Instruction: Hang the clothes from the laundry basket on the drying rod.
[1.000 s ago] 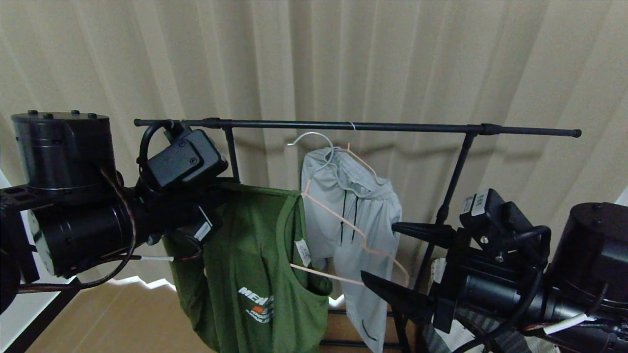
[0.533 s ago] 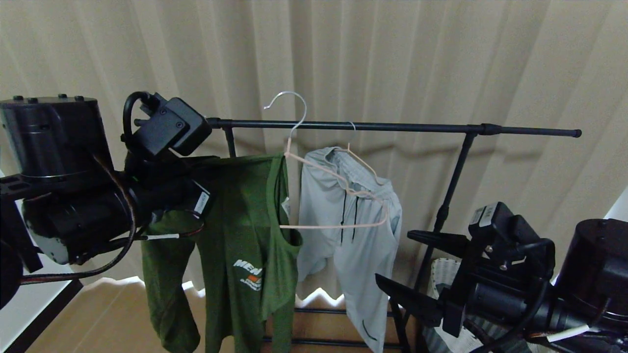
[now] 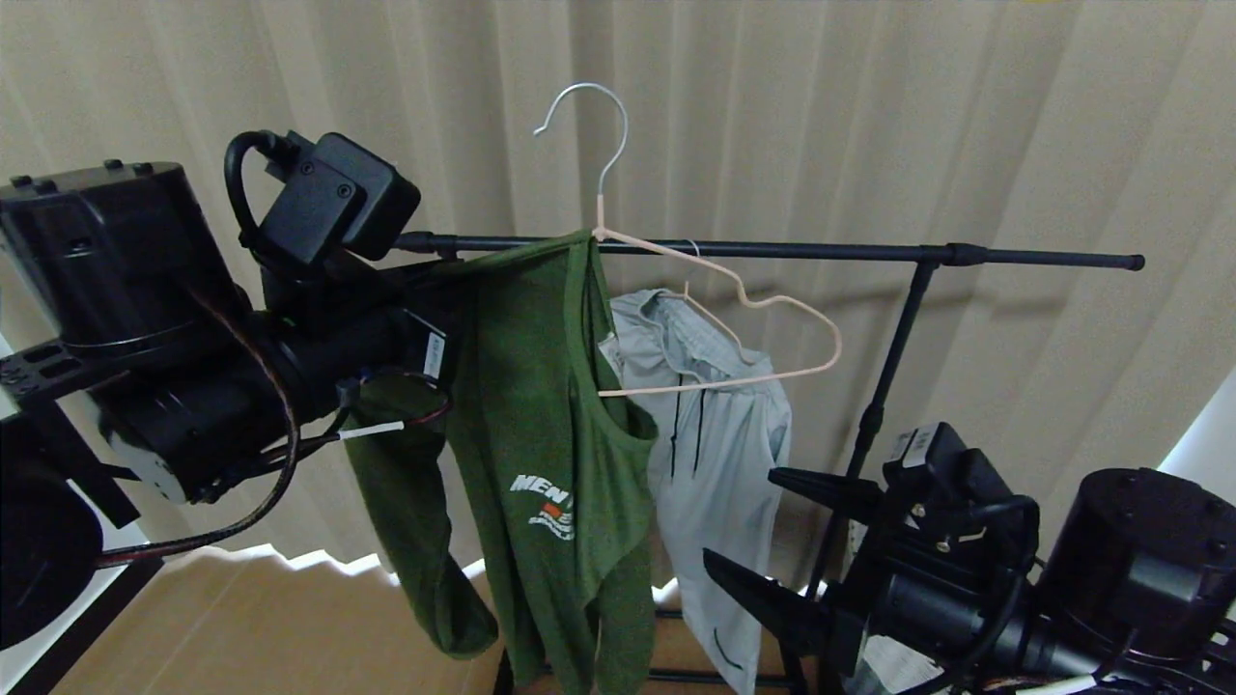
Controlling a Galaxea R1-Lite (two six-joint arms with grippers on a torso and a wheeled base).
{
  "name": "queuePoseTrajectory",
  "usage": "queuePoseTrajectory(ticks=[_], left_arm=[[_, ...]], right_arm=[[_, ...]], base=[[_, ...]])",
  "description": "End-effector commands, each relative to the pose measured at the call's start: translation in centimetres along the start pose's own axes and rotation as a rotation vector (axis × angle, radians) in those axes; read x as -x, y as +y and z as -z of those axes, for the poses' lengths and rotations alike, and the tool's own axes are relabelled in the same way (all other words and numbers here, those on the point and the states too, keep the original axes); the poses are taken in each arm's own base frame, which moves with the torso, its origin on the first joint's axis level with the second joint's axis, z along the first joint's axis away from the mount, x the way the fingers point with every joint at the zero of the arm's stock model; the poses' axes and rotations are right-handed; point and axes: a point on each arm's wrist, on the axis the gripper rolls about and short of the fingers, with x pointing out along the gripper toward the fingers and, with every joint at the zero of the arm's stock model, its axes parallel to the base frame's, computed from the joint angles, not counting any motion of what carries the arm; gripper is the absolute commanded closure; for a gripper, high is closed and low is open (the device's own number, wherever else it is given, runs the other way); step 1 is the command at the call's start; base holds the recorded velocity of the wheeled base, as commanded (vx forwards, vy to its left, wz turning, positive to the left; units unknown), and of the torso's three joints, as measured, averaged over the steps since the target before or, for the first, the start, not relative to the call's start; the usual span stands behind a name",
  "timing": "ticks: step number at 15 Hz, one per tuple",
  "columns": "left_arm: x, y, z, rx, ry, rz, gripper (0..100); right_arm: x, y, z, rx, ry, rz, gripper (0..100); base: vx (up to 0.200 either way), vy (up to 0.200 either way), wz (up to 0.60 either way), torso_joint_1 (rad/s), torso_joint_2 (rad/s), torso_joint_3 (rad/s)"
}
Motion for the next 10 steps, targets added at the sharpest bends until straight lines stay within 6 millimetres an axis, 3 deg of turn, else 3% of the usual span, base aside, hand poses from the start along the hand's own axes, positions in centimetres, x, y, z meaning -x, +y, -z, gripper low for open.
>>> queuePoseTrajectory(ticks=[1,4,7,10], left_arm=[[0.4,-0.4,-0.6,0.017,-0.022,0.018,100],[0.7,-0.6,-1.3,0.048,-0.056,0.02,100],[0.7,-0.6,-1.6,0.074,-0.079,0.013,100],[1.2,-1.0,-1.4,0.086,-0.076,0.029,100]], right_arm=[[-2.3,-0.2,2.1,-0.013,0.018,0.025,0],[-4.1,-0.5,3.3,-0.055,-0.061,0.057,0],[-5.1,-1.1,4.8,-0.062,-0.011,0.082,0],[-6.1,-2.1,3.2,-0.06,-0.094,0.129,0]], base=[[0.0,0.0,0.0,0.0,0.0,0.0],[0.0,0.0,0.0,0.0,0.0,0.0],[0.0,0.0,0.0,0.0,0.0,0.0],[0.0,0.0,0.0,0.0,0.0,0.0]])
